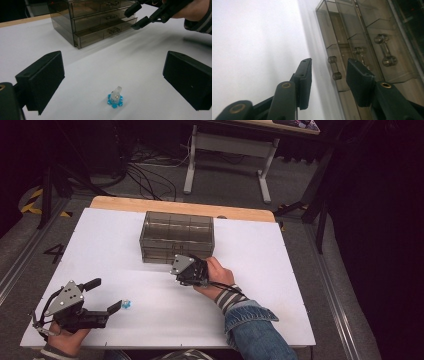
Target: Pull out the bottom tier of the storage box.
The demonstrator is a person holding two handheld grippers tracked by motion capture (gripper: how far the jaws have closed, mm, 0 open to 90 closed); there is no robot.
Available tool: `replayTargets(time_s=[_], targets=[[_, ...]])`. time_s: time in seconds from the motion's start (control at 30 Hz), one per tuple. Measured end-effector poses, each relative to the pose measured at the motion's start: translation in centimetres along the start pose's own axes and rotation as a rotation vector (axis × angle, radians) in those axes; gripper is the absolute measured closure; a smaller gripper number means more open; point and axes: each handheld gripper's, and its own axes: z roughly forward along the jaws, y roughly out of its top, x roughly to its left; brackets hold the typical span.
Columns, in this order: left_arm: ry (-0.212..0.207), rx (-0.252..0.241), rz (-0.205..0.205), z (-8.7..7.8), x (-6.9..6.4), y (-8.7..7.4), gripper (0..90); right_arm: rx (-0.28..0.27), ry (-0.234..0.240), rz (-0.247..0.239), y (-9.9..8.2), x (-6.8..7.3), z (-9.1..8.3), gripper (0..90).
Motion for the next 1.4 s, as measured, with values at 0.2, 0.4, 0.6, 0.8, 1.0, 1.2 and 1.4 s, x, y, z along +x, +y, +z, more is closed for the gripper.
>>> replayTargets(time_s=[0.2, 0.4, 0.6, 0.8, 1.0, 1.2, 1.4], targets=[[0.0, 0.001, -0.002, 0.0, 0.0, 0.0, 4.3, 0.003, 0.039, 0.059, -0.5, -0.9, 0.6, 56.3], [-0.001, 0.001, -0.003, 0.0, 0.0, 0.0, 4.3, -0.006, 0.058, 0.111, -1.2, -2.0, 1.1, 55.7], [-0.001, 0.001, -0.001, 0.0, 0.0, 0.0, 4.3, -0.007, 0.068, 0.102, -1.7, -2.4, 1.9, 53.1], [-0.003, -0.001, -0.002, 0.0, 0.1, 0.0, 4.3, 0.002, 0.062, 0.1, -1.9, -2.4, 2.5, 52.3], [-0.003, 0.0, -0.001, 0.0, 0.0, 0.0, 4.3, 0.015, 0.058, 0.08, -2.0, -2.3, 3.0, 52.8], [-0.003, 0.001, 0.0, 0.0, 0.0, 0.0, 4.3, 0.014, 0.059, 0.079, -2.0, -2.2, 3.1, 52.8], [-0.003, 0.002, 0.0, 0.0, 0.0, 0.0, 4.3, 0.016, 0.069, 0.088, -2.0, -2.3, 3.0, 53.1]])
